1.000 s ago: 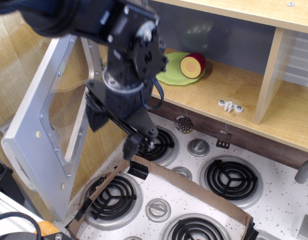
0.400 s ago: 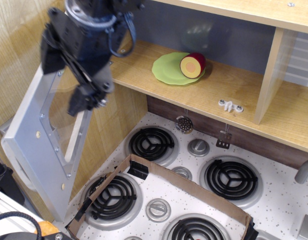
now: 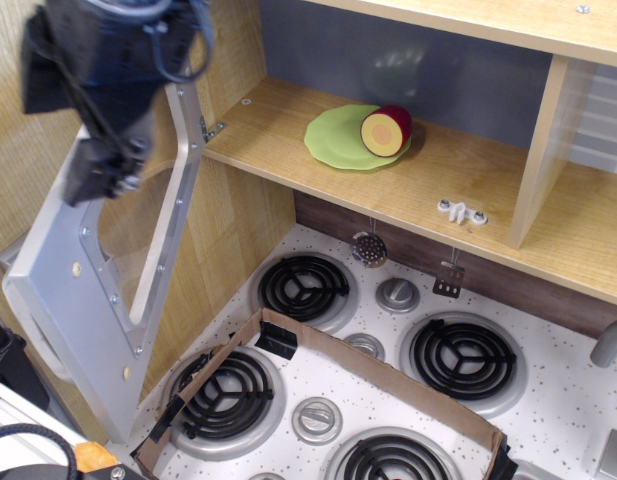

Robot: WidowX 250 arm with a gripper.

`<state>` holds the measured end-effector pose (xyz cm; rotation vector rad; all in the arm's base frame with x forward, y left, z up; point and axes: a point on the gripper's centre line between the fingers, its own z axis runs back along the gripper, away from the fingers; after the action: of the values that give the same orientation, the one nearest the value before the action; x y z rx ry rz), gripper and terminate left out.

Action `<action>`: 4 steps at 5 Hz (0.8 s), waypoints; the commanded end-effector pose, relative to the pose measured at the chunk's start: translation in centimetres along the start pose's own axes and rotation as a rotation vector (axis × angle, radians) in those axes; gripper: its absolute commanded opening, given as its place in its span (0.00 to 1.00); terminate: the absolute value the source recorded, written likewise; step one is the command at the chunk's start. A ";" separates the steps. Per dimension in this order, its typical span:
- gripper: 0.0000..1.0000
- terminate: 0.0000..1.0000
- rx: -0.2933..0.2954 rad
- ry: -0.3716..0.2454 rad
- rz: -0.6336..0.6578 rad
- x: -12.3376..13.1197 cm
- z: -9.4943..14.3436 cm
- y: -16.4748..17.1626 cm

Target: Close microwave

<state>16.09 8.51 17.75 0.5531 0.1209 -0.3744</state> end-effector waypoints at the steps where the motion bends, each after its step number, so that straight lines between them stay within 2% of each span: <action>1: 1.00 0.00 0.052 0.010 -0.059 -1.1 0.7 2.7; 2: 1.00 0.00 0.072 0.018 -0.064 -1.9 0.3 3.2; 3: 1.00 0.00 0.074 0.011 -0.060 -2.4 -1.1 3.4; 4: 1.00 0.00 0.044 -0.023 -0.046 -2.7 -3.0 3.1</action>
<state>14.27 13.76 16.32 0.5638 0.1040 -0.4310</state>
